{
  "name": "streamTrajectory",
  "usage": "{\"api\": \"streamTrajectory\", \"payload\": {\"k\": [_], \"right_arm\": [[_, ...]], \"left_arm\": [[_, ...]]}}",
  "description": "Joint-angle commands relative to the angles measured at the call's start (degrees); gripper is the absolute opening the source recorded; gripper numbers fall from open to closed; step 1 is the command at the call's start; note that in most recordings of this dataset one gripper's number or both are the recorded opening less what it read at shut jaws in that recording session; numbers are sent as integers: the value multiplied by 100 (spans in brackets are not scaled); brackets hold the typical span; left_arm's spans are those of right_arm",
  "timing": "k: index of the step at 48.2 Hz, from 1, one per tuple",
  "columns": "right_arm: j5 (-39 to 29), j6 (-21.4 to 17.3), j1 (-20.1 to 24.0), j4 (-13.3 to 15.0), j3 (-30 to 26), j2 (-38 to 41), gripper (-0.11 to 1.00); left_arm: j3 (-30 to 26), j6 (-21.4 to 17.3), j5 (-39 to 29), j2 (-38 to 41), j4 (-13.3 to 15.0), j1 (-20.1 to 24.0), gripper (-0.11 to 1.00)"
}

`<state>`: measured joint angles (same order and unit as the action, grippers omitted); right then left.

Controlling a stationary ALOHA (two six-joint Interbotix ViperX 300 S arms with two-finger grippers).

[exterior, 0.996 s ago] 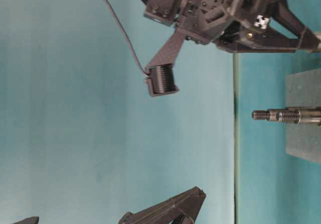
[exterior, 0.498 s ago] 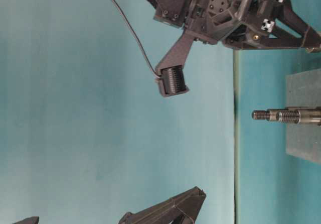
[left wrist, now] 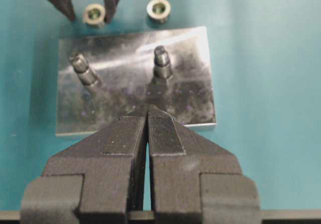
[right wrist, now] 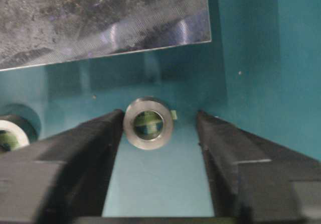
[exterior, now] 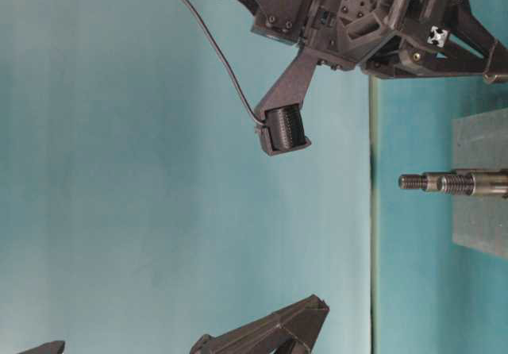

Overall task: Insert the washer onto the shaft.
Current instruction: 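Lower the right gripper and grasp the upper metal washer, then lift the washer and carry it over the upper shaft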

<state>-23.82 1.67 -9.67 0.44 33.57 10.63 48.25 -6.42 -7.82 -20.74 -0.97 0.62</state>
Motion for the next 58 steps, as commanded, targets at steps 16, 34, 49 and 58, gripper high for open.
{"api": "streamTrajectory", "payload": {"k": [16, 34, 49, 58], "right_arm": [[-158, -26, -9, 0, -132, -123, 33], [-967, -9, 35, 0, -888, -554, 33], [-1318, 53, 167, 0, -1767, -492, 33], [-1318, 62, 185, 0, -2039, -387, 33]], "left_arm": [[-53, 9, 44, -18, -18, -9, 0], [-53, 9, 62, 9, -18, -9, 0], [0, 9, 62, 9, -18, -9, 0], [9, 9, 62, 9, -18, -9, 0]]}}
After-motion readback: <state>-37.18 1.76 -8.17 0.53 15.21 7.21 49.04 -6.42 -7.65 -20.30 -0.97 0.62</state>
